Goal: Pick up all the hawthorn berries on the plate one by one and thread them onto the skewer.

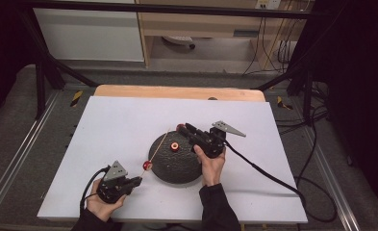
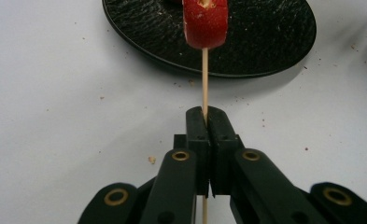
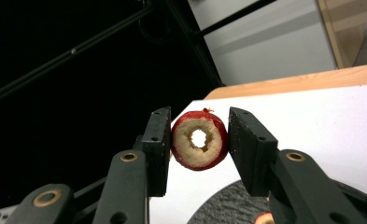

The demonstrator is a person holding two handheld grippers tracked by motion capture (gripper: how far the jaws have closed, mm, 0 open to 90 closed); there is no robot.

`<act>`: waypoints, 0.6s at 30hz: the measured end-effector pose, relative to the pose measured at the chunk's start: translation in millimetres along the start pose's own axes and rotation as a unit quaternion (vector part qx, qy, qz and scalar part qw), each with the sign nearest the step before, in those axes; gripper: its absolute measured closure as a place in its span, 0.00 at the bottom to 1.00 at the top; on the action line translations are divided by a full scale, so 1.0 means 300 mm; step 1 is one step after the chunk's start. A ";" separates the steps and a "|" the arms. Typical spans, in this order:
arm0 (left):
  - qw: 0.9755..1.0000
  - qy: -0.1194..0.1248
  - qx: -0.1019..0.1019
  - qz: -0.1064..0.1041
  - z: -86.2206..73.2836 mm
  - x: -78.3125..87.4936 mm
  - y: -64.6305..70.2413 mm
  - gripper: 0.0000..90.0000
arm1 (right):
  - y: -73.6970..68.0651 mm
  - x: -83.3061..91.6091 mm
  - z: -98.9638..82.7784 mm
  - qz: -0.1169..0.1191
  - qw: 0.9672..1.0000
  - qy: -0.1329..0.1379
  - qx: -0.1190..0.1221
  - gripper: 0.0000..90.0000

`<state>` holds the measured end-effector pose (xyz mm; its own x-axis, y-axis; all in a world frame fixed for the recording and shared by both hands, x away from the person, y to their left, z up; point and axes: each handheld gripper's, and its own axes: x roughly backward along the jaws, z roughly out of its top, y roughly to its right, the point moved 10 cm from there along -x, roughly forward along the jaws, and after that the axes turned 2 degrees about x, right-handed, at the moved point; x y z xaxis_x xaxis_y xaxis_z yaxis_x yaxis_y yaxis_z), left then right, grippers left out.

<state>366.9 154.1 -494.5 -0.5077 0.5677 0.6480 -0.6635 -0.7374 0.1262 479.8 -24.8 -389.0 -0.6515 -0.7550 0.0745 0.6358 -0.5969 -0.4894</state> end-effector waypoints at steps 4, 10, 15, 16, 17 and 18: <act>1.000 0.002 0.002 -0.004 0.002 -0.001 0.010 0.98 | 0.000 -0.009 0.001 -0.003 1.000 0.019 -0.008 0.68; 1.000 0.003 0.007 -0.008 0.002 -0.003 0.023 0.98 | 0.011 -0.023 0.008 -0.010 0.999 0.046 -0.021 0.68; 1.000 0.001 0.013 -0.012 0.002 -0.010 0.034 0.98 | 0.018 -0.027 0.023 -0.015 0.998 0.064 -0.026 0.68; 1.000 0.001 0.014 -0.013 0.003 -0.011 0.037 0.98 | 0.020 -0.028 0.024 -0.016 0.997 0.066 -0.025 0.68; 1.000 0.002 0.015 -0.015 0.004 -0.011 0.040 0.98 | 0.021 -0.029 0.025 -0.014 0.997 0.067 -0.027 0.68; 1.000 0.003 0.017 -0.017 0.006 -0.012 0.045 0.98 | 0.023 -0.030 0.026 -0.016 0.997 0.069 -0.027 0.68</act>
<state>360.7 141.5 -493.9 -0.4882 0.5947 0.6388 -0.6613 -0.7297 0.1740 493.3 -24.5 -386.2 -0.7249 -0.6883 -0.0276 0.5921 -0.6020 -0.5358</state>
